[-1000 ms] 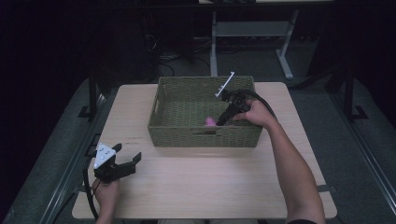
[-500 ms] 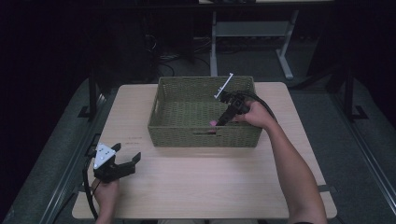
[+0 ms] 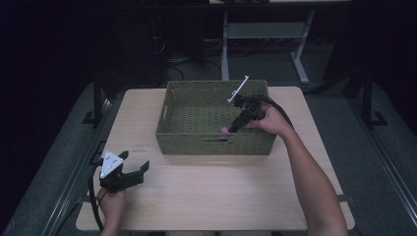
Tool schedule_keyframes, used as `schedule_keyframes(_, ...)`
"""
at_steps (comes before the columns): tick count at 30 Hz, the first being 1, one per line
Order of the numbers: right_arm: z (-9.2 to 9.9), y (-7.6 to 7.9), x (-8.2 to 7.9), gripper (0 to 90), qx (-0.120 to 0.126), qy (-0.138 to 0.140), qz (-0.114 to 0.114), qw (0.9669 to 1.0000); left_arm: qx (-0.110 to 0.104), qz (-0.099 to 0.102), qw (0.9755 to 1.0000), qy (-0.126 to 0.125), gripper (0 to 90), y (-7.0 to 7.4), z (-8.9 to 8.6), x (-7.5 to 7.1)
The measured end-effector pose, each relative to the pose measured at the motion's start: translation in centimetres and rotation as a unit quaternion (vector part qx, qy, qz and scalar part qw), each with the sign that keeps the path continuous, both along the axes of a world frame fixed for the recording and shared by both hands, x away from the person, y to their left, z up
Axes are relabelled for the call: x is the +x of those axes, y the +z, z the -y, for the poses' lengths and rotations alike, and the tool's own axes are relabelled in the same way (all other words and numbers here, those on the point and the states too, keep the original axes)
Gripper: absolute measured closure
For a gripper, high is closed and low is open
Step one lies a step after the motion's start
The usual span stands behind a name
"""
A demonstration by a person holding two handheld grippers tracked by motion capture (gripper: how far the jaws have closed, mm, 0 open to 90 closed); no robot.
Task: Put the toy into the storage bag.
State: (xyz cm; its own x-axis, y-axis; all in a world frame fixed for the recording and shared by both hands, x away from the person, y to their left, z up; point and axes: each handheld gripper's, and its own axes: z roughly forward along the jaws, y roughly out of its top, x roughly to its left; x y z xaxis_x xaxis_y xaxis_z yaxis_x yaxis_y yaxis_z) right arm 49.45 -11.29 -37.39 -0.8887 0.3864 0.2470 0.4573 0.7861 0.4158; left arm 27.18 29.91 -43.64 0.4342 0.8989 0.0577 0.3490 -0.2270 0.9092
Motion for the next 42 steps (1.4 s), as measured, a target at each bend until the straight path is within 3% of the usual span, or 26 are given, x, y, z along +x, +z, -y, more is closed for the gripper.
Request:
schedule_keyframes(13, -0.2, 0.7, -1.0, 47.5, 0.01, -0.01, 0.016, 0.9998, -0.003, -0.001, 1.0, -0.004, 13.9, 0.0, -0.2, -0.2)
schedule_keyframes(19, -0.4, 2.0, -1.6, 45.6, 0.018, -0.009, 0.03, 0.9994, -0.005, -0.002, 1.0, -0.008, 13.9, 0.0, 0.1, -0.1)
schedule_keyframes(29, 1.5, 4.9, -3.1, 44.6, 0.048, -0.024, 0.055, 0.997, 0.0, 0.0, 1.0, -0.008, 13.9, 0.0, 0.2, -0.1)
schedule_keyframes(42, 3.6, 7.1, -5.4, 41.2, 0.057, -0.03, 0.076, 0.995, -0.002, -0.002, 1.0, -0.008, 13.8, 0.0, 0.2, -0.1)
